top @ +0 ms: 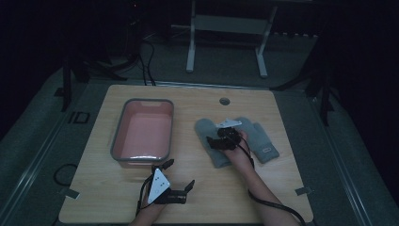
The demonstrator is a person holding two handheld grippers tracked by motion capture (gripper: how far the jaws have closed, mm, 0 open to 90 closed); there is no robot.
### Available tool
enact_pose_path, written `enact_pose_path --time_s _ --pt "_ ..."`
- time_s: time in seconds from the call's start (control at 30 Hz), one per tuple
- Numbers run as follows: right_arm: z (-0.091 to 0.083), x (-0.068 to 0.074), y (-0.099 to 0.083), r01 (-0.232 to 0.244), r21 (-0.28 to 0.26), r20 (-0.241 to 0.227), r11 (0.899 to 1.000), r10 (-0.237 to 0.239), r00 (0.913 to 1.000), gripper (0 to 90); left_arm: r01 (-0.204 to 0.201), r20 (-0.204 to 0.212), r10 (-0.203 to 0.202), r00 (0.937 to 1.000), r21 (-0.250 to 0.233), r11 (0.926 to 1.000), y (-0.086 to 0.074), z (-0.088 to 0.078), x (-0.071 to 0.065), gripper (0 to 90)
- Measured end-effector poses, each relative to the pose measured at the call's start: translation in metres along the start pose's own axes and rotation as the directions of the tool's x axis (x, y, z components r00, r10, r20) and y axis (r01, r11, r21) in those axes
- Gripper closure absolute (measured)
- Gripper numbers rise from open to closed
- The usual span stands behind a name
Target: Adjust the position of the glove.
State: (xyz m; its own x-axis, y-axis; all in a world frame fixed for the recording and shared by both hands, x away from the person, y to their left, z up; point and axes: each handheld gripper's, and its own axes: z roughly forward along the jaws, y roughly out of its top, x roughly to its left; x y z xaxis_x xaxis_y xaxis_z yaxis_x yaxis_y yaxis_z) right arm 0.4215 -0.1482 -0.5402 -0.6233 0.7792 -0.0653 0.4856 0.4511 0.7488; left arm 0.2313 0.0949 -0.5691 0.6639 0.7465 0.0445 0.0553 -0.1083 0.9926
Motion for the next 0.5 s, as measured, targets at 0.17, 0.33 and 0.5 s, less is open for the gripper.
enact_pose_path --time_s 0.17,0.33,0.5 --pt "0.0067 0.0027 -0.001 0.038 0.06 -0.012 0.997 -0.038 0.9992 47.1 0.001 0.002 -0.001 1.0 0.0 1.0 0.0 0.0 -0.0002 0.7" --pt "0.0102 0.0009 0.0012 0.029 0.109 -0.056 0.994 -0.023 0.9982 54.7 -0.002 0.002 0.002 1.0 0.0 1.0 0.0 0.0 -0.0003 0.7" --pt "0.0081 0.001 -0.0012 0.013 0.093 -0.056 0.996 -0.008 0.9984 70.5 -0.001 0.001 0.001 1.0 0.0 1.0 0.0 0.0001 -0.0003 0.7"
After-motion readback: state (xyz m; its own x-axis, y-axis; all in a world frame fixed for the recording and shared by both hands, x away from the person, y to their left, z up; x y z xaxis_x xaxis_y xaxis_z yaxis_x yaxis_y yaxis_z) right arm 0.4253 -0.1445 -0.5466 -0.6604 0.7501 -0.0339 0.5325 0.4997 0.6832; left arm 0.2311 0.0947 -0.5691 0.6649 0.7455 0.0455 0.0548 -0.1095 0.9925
